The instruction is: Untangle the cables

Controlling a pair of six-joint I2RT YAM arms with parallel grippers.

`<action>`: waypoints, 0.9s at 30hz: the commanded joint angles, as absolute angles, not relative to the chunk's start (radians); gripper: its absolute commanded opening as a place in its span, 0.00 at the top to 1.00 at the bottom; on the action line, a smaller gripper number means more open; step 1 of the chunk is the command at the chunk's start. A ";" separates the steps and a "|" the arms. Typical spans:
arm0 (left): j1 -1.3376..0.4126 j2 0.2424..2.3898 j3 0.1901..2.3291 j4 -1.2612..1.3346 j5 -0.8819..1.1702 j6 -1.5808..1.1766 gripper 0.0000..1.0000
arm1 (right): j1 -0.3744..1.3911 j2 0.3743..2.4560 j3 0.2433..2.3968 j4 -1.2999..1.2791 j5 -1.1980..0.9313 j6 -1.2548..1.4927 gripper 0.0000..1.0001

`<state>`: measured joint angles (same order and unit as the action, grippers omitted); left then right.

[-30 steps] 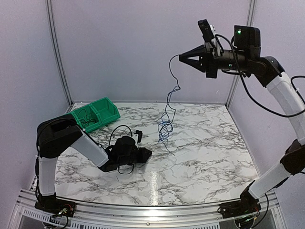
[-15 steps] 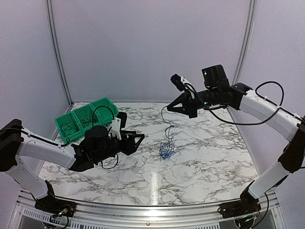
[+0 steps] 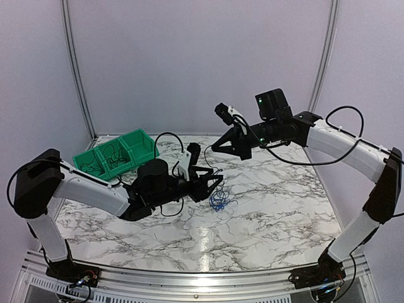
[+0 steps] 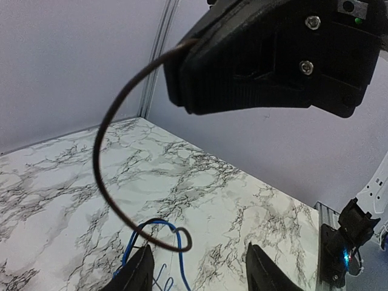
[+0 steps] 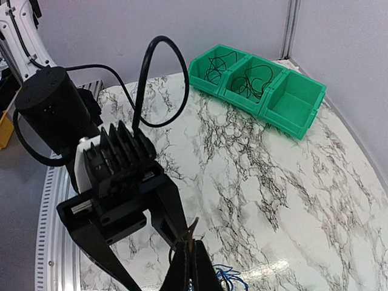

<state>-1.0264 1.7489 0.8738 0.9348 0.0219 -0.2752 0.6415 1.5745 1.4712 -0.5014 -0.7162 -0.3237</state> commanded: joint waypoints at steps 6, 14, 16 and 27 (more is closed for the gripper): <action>-1.028 2.003 1.094 1.039 -0.018 -0.287 0.62 | 0.667 1.583 1.569 -0.522 -0.757 -0.298 1.00; -1.026 2.248 1.213 1.166 0.038 -0.369 0.92 | 0.665 1.579 1.822 -0.616 -0.815 -0.275 1.00; -1.026 2.291 1.228 1.189 0.044 -0.394 0.93 | 0.666 1.590 1.900 -0.635 -0.835 -0.264 1.00; -1.026 2.420 1.233 1.260 0.060 -0.528 1.00 | 0.656 1.589 2.088 -0.642 -0.828 -0.252 1.00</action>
